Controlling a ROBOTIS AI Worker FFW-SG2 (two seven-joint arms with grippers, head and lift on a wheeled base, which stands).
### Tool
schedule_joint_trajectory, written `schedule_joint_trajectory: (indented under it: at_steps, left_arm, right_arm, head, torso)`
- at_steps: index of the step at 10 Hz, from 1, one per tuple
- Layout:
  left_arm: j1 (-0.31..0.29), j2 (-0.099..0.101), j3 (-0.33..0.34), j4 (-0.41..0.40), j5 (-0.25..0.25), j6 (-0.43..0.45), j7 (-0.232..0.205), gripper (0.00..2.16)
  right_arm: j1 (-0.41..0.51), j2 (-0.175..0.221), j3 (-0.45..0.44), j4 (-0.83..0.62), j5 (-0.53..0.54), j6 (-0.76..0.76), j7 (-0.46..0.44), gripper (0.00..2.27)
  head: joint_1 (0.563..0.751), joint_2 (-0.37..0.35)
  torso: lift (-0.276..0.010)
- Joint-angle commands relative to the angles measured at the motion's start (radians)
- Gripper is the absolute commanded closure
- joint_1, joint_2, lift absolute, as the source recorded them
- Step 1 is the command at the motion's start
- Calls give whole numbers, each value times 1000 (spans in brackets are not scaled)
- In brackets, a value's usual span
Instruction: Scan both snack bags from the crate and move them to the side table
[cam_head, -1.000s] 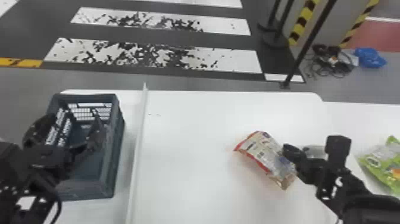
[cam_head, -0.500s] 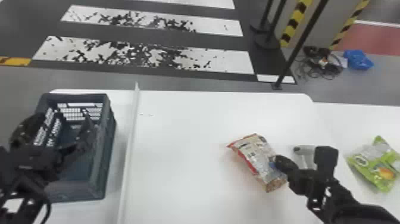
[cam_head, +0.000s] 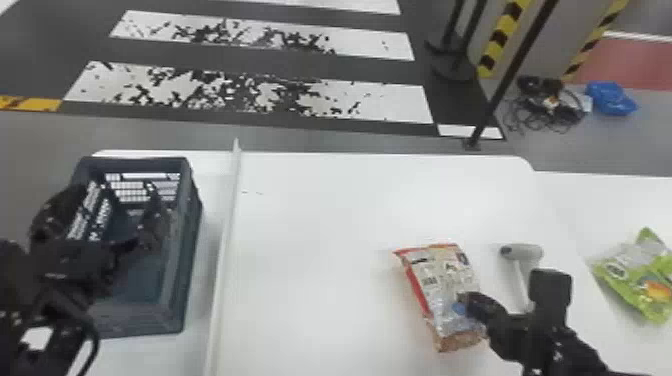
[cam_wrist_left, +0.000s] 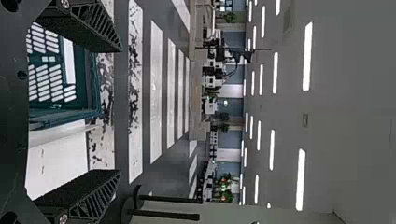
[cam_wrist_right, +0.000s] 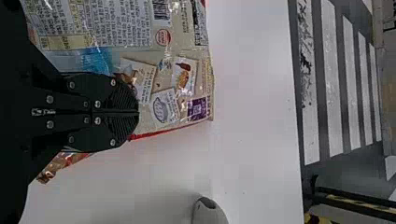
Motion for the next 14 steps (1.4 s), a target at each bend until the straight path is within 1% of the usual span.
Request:
schedule_joint_trajectory:
  at_steps: [1,3,4,6,7,9,11,14]
  left_arm:
    - [-10,-2,-11,17,2,-22,0,66]
    - [-11,-2,-16,28,3,-50,0,66]
    - [-11,-2,-16,31,3,-59,0,66]
    - [-13,-2,-22,31,3,-65,0,66]
    - [-13,-2,-25,29,3,-68,0,66]
    - [-13,-2,-28,28,2,-68,0,66]
    - [-11,-3,-31,26,-1,-65,1,66]
    - [-10,-3,-31,25,-4,-65,3,66]
  right_arm:
    - [27,19,5,-54,7,90,-20,2243]
    - [67,32,20,-138,27,167,-80,2246]
    - [79,39,22,-187,39,182,-117,2246]
    - [81,39,19,-261,56,222,-180,2246]
    - [79,39,20,-284,74,225,-197,2246]
    - [76,37,13,-333,60,256,-200,2246]
    - [78,39,40,-350,31,274,-186,2243]
    - [73,39,109,-350,25,259,-157,2246]
  head:
    - [695,-102]
    - [695,-98]
    - [695,-99]
    - [695,-102]
    - [695,-113]
    - [695,-131]
    - [695,-124]
    - [695,-62]
  torso:
    - [-29]
    - [-29]
    - [-29]
    - [-29]
    - [-29]
    - [-29]
    - [-29]
    - [-29]
